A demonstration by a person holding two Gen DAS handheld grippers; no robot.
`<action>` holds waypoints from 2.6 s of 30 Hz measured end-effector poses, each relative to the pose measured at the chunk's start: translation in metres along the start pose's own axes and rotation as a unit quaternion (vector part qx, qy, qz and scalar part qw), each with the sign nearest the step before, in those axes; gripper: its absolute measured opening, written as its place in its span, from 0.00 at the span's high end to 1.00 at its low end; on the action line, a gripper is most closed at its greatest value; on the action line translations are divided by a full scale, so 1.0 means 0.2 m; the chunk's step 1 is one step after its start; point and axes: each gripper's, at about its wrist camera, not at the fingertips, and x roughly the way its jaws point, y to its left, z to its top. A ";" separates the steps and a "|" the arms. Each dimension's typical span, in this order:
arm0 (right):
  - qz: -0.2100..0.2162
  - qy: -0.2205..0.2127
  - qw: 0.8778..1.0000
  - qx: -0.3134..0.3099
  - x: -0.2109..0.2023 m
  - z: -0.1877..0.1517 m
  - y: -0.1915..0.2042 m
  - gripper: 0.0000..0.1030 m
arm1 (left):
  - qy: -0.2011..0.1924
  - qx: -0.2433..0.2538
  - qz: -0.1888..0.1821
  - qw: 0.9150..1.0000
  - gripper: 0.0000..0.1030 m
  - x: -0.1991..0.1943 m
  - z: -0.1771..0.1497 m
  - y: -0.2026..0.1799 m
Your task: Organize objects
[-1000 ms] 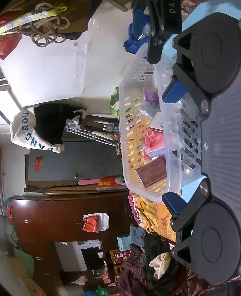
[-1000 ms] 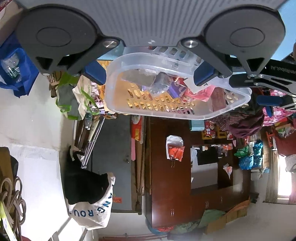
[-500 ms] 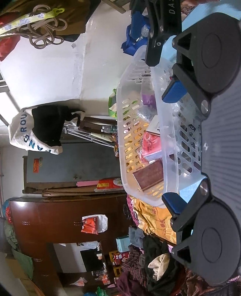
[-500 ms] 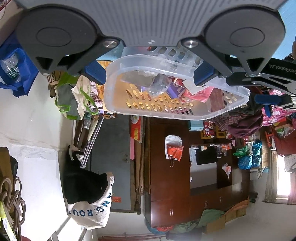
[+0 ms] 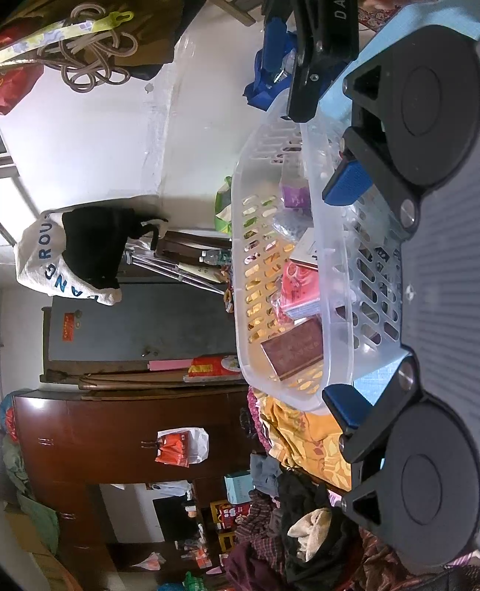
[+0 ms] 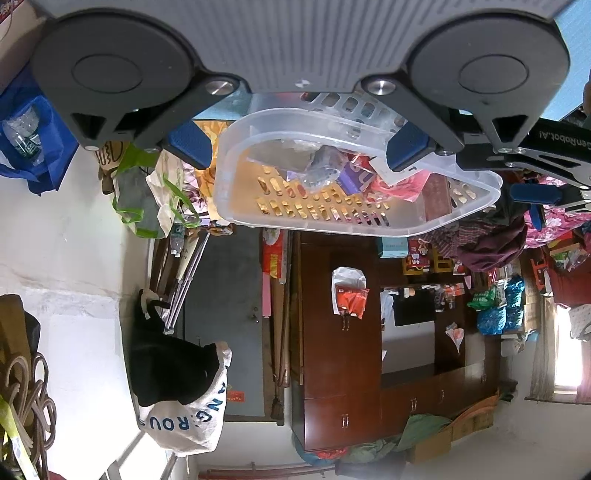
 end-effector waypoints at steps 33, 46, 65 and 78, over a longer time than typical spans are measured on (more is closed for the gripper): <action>-0.006 0.000 1.000 -0.001 0.00 -0.01 -0.03 0.00 | -0.003 -0.003 -0.007 1.000 0.00 0.00 0.00 -0.01; -0.007 -0.002 1.000 -0.003 0.00 -0.01 -0.03 0.00 | -0.002 -0.004 -0.012 1.000 0.00 0.01 0.00 -0.03; -0.008 0.000 1.000 -0.006 0.00 -0.01 -0.03 0.00 | -0.002 -0.005 -0.013 1.000 0.00 0.01 0.00 -0.03; -0.007 0.001 1.000 -0.007 -0.01 -0.01 -0.04 0.00 | 0.001 -0.004 -0.016 1.000 0.00 0.02 0.00 -0.05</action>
